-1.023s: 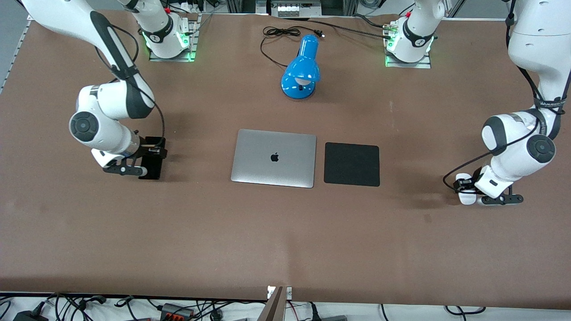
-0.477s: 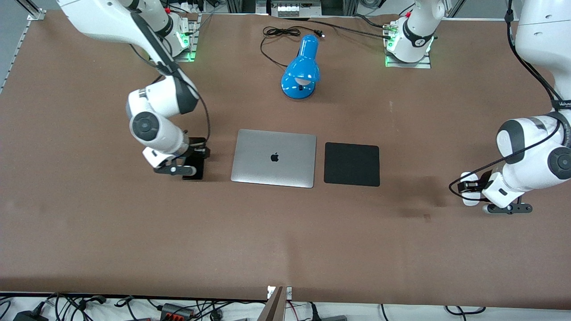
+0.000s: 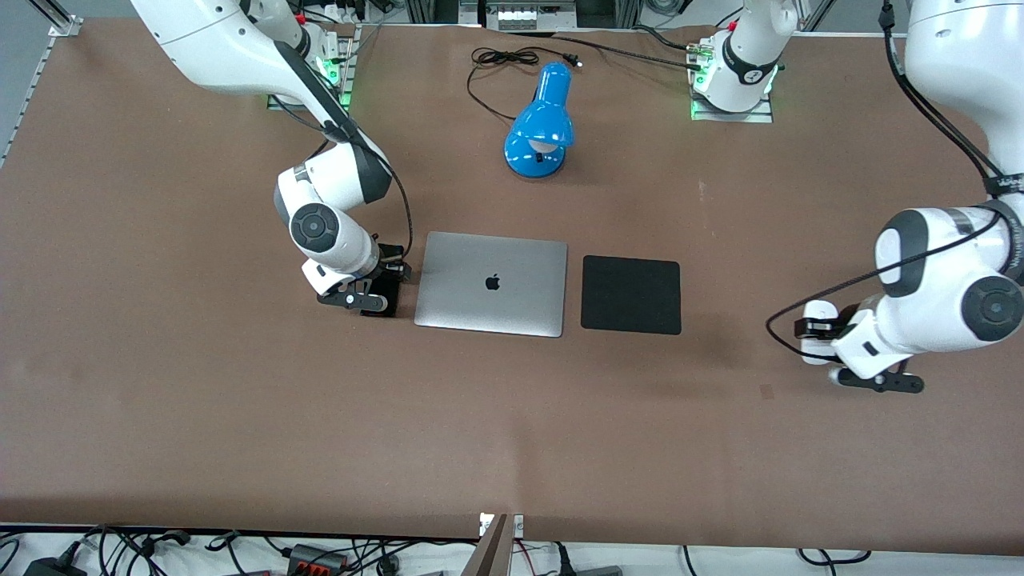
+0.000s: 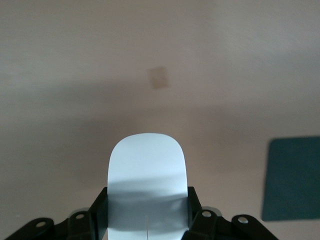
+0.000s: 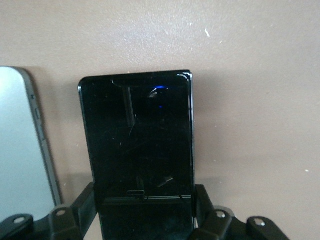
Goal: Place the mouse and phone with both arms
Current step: 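Carry the phone toward the laptop while the left gripper carries the mouse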
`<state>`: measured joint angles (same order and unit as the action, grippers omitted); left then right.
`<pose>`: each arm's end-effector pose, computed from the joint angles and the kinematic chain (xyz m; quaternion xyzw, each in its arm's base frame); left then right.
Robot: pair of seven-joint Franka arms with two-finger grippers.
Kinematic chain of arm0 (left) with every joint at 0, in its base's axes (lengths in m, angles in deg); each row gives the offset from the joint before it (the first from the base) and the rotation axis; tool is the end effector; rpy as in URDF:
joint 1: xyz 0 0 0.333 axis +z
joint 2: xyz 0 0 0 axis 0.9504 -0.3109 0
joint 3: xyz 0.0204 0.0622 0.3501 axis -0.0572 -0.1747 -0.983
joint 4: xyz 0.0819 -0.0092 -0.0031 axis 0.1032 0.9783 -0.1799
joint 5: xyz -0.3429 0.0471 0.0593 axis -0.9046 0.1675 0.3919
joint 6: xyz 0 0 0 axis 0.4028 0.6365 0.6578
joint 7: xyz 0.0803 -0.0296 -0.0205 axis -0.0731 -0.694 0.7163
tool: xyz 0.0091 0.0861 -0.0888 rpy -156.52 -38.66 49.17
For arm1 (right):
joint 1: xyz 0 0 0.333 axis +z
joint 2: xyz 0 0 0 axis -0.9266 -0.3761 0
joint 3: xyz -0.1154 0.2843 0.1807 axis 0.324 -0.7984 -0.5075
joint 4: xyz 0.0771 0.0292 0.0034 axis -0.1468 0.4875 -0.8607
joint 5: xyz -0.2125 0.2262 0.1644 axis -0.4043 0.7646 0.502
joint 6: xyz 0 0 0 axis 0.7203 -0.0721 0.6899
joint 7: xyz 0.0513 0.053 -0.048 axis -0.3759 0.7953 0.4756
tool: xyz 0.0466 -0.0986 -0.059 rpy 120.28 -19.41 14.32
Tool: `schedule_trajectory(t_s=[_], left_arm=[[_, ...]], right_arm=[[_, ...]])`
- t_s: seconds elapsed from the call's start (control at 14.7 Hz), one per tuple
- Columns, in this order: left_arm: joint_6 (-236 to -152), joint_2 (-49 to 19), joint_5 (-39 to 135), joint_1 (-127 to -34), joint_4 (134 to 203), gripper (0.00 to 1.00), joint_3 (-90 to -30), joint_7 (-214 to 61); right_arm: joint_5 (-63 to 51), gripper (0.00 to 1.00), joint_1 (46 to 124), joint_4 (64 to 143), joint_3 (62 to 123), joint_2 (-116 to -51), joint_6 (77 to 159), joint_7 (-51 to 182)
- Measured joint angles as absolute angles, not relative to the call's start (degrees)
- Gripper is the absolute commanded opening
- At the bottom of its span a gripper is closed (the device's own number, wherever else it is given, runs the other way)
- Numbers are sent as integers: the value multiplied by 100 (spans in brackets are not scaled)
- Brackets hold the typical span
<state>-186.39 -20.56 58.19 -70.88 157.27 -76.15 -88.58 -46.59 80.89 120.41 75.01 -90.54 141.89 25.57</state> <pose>0.6575 -0.0053 0.3605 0.9945 -0.0595 -0.0866 0.0024 0.5314 0.2429 0.2290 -0.9953 0.0694 0.0671 0.0016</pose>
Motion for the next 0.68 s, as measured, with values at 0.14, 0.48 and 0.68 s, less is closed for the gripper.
schedule_trajectory(t_s=[0.14, 0.48, 0.68], left_arm=[[-18529, -2056, 5816, -7128, 15728, 42, -7282, -8718], [-18451, -2070, 5820, -7299, 15845, 41, -6294, -6986], [-18594, -2099, 5820, -7644, 16142, 41, -6241, -6526]], right_arm=[[-4659, 11, 8154, 12038, 7499, -9100, 14239, 2482], [-4657, 100, 8272, 12034, 7501, -9143, 14274, 2411], [-4656, 100, 8272, 11978, 7512, -9128, 14277, 2229]])
